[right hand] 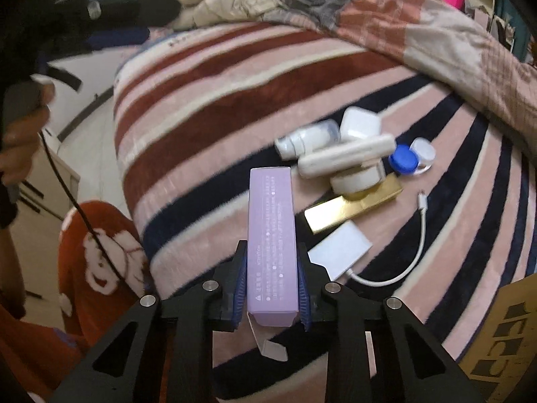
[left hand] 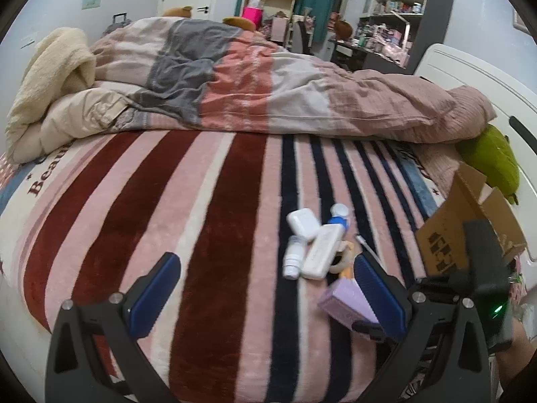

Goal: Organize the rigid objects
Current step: 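Grasp the lilac box with the right gripper, then carry the lilac box into the cardboard box and open the right gripper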

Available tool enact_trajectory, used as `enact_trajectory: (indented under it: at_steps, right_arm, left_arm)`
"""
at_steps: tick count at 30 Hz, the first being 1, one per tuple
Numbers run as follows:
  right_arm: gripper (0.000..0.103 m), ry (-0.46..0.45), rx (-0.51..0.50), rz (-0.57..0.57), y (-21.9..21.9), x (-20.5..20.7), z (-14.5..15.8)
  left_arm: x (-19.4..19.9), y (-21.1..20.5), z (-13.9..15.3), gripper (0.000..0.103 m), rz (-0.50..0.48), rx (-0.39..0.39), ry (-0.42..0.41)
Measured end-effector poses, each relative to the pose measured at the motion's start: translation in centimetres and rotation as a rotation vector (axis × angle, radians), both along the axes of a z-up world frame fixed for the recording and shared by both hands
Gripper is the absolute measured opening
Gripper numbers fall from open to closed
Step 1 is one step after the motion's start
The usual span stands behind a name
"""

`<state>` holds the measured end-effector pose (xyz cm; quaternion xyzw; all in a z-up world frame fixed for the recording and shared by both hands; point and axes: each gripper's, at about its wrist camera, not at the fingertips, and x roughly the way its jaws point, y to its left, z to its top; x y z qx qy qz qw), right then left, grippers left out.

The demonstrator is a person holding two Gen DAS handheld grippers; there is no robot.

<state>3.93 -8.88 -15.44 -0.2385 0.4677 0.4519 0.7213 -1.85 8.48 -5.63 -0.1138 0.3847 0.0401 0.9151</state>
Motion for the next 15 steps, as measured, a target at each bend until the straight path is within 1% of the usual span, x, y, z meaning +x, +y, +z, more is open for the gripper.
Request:
enact_trajectory:
  at_steps: [3,6,9,11,12,13,14,15]
  right_arm:
    - [0.021,-0.044,0.049,-0.002,-0.3,-0.3,2.7]
    - [0.021,-0.086,0.103,0.005,-1.2,-0.7,6.4]
    - [0.021,-0.144,0.145,0.006,-2.5,-0.9,9.9]
    - [0.021,-0.178,0.175,-0.005,-3.7,-0.6,11.8]
    - [0.021,-0.193,0.186,-0.013,-4.4,-0.5,12.6]
    - [0.021,-0.207,0.196,-0.024,-5.3,-0.3,13.5]
    - [0.021,-0.220,0.206,-0.035,-6.1,-0.1,14.3]
    - [0.021,-0.232,0.214,-0.048,-7.1,0.0,15.0]
  left_arm:
    - [0.4,-1.7,1.2,0.102,-0.077,-0.039,-0.026]
    - [1.5,-4.1,3.2,0.101,-0.176,-0.070,-0.064]
    - [3.1,-6.9,5.2,0.093,-0.291,-0.129,-0.083]
    - [4.4,-8.9,6.2,0.084,-0.359,-0.151,-0.087]
    - [5.2,-10.1,6.7,0.081,-0.401,-0.174,-0.090]
    - [6.0,-11.1,7.1,0.074,-0.436,-0.201,-0.090]
    - [6.9,-12.2,7.4,0.069,-0.470,-0.232,-0.083]
    - [7.5,-13.1,7.8,0.067,-0.480,-0.237,-0.087]
